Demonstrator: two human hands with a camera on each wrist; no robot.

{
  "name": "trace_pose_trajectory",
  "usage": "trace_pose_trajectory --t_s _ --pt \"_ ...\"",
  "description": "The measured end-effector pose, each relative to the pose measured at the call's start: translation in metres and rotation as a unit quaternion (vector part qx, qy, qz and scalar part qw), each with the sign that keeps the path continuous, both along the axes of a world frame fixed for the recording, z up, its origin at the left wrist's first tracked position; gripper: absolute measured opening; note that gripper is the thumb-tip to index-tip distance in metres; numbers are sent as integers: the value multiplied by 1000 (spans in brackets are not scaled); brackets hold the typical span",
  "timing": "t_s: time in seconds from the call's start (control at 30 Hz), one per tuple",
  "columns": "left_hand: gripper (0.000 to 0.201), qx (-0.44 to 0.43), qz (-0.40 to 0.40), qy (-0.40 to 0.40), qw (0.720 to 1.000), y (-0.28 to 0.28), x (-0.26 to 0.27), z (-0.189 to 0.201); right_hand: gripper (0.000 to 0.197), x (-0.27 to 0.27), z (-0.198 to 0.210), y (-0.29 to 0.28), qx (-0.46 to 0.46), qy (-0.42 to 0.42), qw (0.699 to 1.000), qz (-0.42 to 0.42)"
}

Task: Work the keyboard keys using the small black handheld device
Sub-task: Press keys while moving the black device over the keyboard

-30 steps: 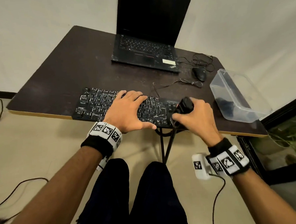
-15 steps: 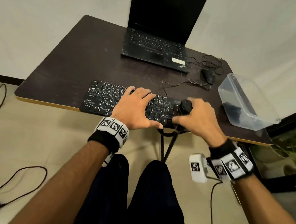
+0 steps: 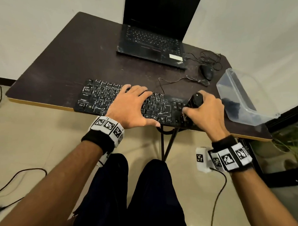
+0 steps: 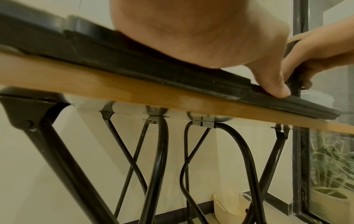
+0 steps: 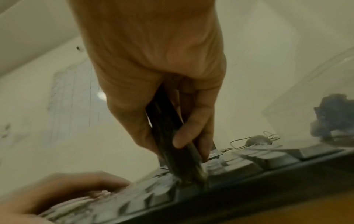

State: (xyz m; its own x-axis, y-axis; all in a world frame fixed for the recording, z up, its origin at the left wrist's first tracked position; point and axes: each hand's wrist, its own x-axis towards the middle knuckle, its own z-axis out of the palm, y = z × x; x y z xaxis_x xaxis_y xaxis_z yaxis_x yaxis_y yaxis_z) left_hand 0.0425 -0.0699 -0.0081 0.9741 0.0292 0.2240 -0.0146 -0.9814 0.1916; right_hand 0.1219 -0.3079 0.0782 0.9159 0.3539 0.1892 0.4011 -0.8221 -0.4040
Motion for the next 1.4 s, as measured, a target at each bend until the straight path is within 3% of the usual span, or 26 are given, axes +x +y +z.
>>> trace_pose_trajectory --t_s 0.1,0.27,0.4,0.53,0.67,0.8,0.97,1.1,1.27,1.4 --pt "129 -5 4 -4 1000 2 0 0 27 -10 -1 -10 -11 38 999 36" --pt "128 -1 -2 -9 1000 1 -1 1 28 5 5 -18 12 33 999 -6" --pt "129 -5 -2 -12 1000 2 0 -1 27 -8 -4 -19 12 56 997 48" --pt "132 0 -7 -3 1000 1 0 0 30 15 -5 -22 76 26 997 -4" --pt "132 -8 -6 -12 1000 3 0 0 32 0 -10 -20 43 34 996 72" --pt "133 -9 -9 -9 1000 2 -1 0 28 23 -5 -20 95 23 995 1" --pt "129 -13 -12 -19 1000 6 -3 -1 22 -2 -13 -22 61 30 995 69" --pt "130 -13 -12 -16 1000 6 -4 -1 17 26 -8 -18 102 18 994 31" --pt "128 -19 -16 -25 999 9 -5 -1 17 11 -16 -10 99 42 991 86" --pt "128 -19 -16 -25 999 9 -5 -1 21 42 -7 -4 97 41 994 4"
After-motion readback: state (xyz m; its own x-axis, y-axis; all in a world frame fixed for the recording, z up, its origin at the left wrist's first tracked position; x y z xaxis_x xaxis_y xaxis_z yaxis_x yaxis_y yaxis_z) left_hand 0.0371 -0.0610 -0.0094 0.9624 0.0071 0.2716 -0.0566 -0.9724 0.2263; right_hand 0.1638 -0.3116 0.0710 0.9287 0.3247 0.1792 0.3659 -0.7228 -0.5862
